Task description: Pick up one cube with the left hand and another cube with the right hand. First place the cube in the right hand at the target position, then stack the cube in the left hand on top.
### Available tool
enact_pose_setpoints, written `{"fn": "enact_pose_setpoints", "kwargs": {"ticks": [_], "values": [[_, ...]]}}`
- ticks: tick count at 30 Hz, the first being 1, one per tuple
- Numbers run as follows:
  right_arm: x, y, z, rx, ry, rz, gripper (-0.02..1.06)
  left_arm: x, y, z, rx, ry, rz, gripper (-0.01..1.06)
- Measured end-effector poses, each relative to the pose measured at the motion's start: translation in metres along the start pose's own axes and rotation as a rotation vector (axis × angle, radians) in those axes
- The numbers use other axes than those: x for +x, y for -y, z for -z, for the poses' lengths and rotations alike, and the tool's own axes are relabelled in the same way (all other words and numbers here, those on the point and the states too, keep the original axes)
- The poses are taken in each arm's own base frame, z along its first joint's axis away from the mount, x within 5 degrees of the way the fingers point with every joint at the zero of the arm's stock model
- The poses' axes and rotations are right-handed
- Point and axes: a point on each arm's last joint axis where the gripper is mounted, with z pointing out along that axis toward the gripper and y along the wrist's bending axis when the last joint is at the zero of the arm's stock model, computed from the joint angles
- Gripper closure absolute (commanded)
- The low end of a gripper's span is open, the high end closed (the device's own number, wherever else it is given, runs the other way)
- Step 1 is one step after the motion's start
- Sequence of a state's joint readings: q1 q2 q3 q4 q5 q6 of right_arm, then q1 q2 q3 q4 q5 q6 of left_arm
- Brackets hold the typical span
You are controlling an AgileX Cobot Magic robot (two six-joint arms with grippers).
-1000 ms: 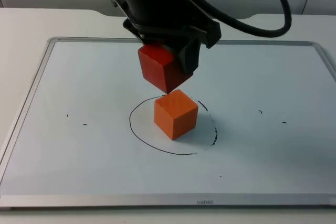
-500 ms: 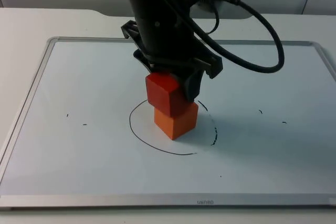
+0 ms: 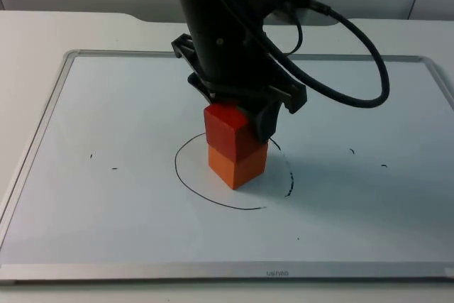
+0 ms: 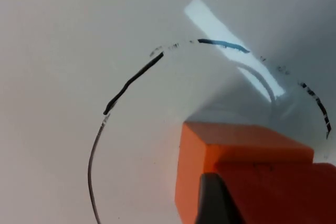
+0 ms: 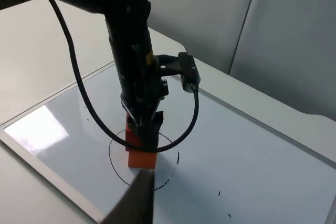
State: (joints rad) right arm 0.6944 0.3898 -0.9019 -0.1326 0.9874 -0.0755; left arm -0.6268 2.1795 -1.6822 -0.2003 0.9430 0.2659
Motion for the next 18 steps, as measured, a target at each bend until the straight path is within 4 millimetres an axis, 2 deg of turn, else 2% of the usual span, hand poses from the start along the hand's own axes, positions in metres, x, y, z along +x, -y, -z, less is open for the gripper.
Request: {"fn": "enact_pose_setpoints", "kwargs": {"ticks": [18], "values": [[0.0,0.0,0.0,0.0,0.0,0.0,-0.01,-0.0027,0.0026,0.0003,0.028,0.027,-0.02,1.04]]}}
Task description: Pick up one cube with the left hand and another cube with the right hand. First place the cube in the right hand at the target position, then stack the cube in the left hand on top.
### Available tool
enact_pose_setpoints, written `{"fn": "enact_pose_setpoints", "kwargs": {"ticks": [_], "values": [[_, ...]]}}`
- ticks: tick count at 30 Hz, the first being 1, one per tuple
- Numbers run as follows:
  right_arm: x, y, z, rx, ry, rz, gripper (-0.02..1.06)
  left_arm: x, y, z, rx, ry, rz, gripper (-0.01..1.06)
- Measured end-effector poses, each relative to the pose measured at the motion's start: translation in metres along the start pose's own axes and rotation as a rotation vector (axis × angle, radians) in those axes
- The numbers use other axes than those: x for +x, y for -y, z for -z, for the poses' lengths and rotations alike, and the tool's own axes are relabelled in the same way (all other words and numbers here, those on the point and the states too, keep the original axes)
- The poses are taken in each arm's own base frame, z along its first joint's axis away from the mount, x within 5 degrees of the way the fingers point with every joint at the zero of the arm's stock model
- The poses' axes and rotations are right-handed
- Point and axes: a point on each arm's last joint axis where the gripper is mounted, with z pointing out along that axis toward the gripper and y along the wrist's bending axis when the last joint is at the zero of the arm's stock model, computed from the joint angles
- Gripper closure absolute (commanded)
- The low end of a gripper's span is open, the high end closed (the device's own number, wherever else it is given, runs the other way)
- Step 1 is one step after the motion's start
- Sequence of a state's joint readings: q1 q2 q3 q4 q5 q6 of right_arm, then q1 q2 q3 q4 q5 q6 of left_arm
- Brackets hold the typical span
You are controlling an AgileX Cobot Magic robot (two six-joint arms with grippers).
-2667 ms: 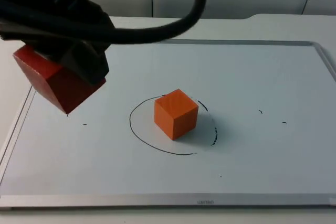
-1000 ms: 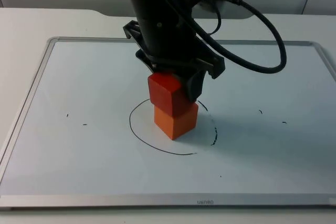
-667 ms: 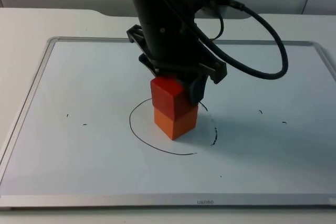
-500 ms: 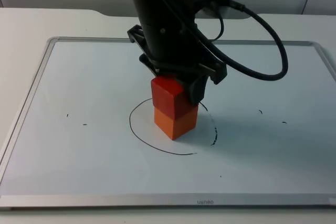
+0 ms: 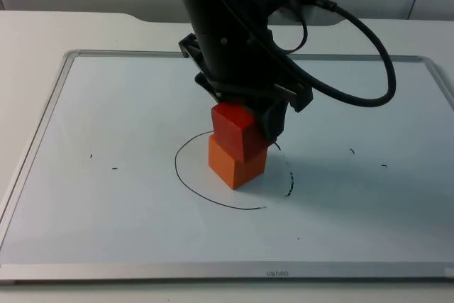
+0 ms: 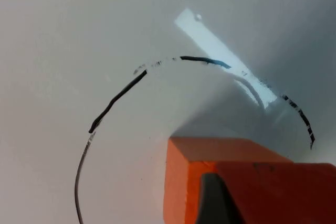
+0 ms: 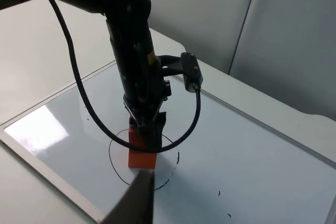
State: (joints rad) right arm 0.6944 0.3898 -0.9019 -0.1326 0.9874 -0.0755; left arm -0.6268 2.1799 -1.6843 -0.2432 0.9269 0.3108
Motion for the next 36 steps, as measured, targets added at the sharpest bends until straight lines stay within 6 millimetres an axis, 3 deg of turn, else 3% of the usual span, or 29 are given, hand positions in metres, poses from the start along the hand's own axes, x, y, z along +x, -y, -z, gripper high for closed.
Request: {"fn": "enact_pose_setpoints", "kwargs": {"ticks": [19,23,24,27,28,29,36], "values": [[0.0,0.0,0.0,0.0,0.0,0.0,-0.01,0.0005,0.0002,0.0,0.002,-0.006,0.0,1.03],[0.0,0.0,0.0,0.0,0.0,0.0,-0.01,0.0005,0.0002,0.0,0.002,-0.006,0.0,0.68],[0.0,0.0,0.0,0.0,0.0,0.0,-0.01,0.0005,0.0002,0.0,0.002,-0.006,0.0,0.68],[0.0,0.0,0.0,0.0,0.0,0.0,-0.01,0.0005,0.0002,0.0,0.002,-0.006,0.004,0.38],[0.0,0.0,0.0,0.0,0.0,0.0,-0.01,0.0005,0.0002,0.0,0.002,-0.006,0.004,0.38],[0.0,0.0,0.0,0.0,0.0,0.0,-0.01,0.0007,0.0003,0.0,0.003,-0.008,0.006,0.28],[0.0,0.0,0.0,0.0,0.0,0.0,-0.01,0.0009,0.0006,0.0,0.007,-0.01,0.02,0.24]]}}
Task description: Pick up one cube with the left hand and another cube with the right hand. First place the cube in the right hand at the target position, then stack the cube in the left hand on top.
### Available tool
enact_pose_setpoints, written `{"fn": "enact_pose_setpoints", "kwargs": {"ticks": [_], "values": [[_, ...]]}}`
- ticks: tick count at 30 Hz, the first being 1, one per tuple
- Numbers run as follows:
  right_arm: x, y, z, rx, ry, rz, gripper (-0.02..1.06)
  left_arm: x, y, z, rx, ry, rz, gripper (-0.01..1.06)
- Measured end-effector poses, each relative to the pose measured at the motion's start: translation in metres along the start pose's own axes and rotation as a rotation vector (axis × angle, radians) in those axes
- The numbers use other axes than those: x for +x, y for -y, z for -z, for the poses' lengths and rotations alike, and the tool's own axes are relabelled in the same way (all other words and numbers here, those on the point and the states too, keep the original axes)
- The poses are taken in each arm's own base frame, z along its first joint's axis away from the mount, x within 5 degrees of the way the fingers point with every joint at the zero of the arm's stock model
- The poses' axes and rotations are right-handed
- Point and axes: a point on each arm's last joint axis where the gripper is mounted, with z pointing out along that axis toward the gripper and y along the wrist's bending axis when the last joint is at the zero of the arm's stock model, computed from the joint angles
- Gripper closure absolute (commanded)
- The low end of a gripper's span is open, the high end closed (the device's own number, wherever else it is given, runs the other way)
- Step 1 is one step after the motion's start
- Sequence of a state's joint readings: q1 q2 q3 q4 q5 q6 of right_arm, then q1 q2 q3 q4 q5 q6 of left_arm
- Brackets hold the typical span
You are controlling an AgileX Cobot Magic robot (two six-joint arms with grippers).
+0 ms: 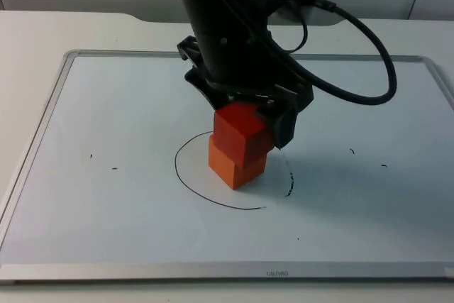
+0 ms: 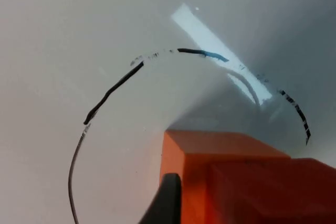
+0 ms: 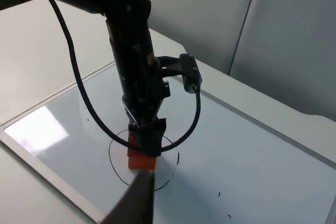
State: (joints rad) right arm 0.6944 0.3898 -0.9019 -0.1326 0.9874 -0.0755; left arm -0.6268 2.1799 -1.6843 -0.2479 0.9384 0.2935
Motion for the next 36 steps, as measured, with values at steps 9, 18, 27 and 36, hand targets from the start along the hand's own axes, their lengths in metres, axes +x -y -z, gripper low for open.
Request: {"fn": "enact_pose_setpoints", "kwargs": {"ticks": [9,18,27,36], "values": [[-0.002,0.0,0.0,0.002,0.022,0.002,-0.01,-0.01,0.008,0.04,0.005,0.043,-0.019,0.24],[-0.007,0.001,0.0,0.007,0.08,0.032,-0.01,-0.018,0.031,0.154,-0.017,0.249,-0.082,0.24],[-0.008,0.001,0.0,0.009,0.089,0.049,-0.01,0.032,0.072,0.261,-0.042,0.43,-0.204,0.24],[-0.001,-0.003,-0.001,-0.029,0.035,0.058,-0.01,0.132,0.102,0.284,-0.065,0.584,-0.315,0.24]]}}
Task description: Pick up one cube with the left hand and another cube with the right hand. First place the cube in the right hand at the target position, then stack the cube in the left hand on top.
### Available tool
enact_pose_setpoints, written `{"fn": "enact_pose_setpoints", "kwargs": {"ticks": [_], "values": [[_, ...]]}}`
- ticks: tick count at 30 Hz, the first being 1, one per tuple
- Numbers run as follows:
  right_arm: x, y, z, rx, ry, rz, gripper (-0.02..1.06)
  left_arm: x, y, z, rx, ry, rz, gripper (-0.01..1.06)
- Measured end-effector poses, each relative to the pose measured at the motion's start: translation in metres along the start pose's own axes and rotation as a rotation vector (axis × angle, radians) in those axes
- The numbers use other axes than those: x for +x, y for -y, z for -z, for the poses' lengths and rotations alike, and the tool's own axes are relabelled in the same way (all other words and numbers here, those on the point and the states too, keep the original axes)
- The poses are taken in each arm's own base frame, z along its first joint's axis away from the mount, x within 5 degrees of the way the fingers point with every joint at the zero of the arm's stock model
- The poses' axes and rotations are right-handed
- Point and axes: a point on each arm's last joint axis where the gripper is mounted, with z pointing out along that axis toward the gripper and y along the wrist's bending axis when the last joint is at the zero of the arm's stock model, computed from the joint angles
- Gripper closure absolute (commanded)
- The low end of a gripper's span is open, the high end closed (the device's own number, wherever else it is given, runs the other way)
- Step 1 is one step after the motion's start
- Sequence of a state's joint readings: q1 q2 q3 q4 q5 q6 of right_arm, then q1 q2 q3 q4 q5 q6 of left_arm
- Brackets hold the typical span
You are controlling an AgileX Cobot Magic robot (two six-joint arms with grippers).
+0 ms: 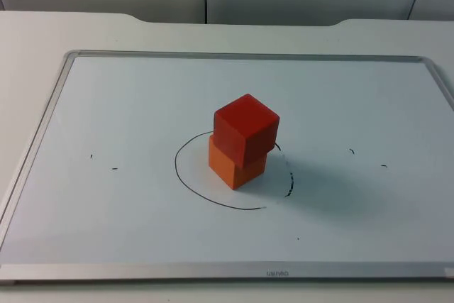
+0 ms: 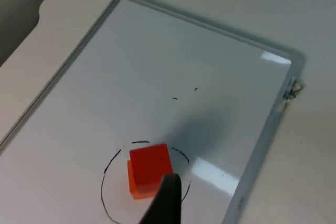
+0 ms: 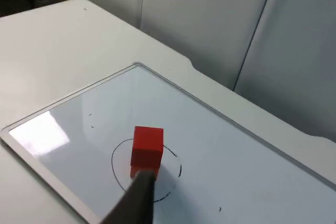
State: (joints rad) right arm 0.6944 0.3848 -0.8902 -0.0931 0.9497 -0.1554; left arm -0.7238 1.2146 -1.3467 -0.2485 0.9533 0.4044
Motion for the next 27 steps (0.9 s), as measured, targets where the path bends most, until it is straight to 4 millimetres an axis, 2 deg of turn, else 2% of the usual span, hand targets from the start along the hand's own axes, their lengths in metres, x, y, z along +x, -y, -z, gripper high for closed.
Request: {"fn": "enact_pose_setpoints", "kwargs": {"ticks": [1,3,4,7,8,9,13,14,18,19,23,27], "values": [[0.004,-0.001,-0.002,-0.006,-0.009,0.0,-0.01,0.025,0.006,0.005,-0.019,-0.001,-0.005,0.24],[0.019,-0.006,-0.007,-0.02,-0.038,-0.001,-0.01,0.055,0.014,0.018,-0.048,0.015,-0.019,0.24],[0.019,-0.006,-0.007,-0.02,-0.038,-0.001,-0.01,0.055,0.014,0.018,-0.048,0.015,-0.019,0.24],[0.04,-0.011,-0.008,-0.031,-0.051,-0.011,-0.01,0.099,0.027,0.033,-0.074,0.025,-0.008,0.24],[0.048,-0.013,-0.007,-0.036,-0.044,-0.021,-0.01,0.11,0.031,0.039,-0.081,0.037,-0.004,0.24],[0.048,-0.013,-0.007,-0.036,-0.044,-0.021,-0.01,0.11,0.031,0.039,-0.081,0.037,-0.004,0.24],[0.082,-0.02,0.001,-0.034,-0.019,-0.082,-0.01,0.156,0.047,0.064,-0.121,0.121,0.011,0.24],[0.082,-0.02,0.001,-0.034,-0.019,-0.082,-0.01,0.156,0.047,0.064,-0.121,0.121,0.011,0.24],[0.104,-0.025,0.005,-0.036,-0.033,-0.13,-0.01,0.191,0.053,0.078,-0.179,0.151,0.062,0.24],[0.104,-0.025,0.005,-0.036,-0.033,-0.13,-0.01,0.191,0.053,0.078,-0.179,0.151,0.062,0.24],[0.111,-0.026,0.002,-0.044,-0.089,-0.157,-0.01,0.221,0.058,0.09,-0.233,0.152,0.128,0.24],[0.111,-0.026,0.002,-0.044,-0.094,-0.162,-0.01,0.238,0.062,0.099,-0.253,0.142,0.168,0.24]]}}
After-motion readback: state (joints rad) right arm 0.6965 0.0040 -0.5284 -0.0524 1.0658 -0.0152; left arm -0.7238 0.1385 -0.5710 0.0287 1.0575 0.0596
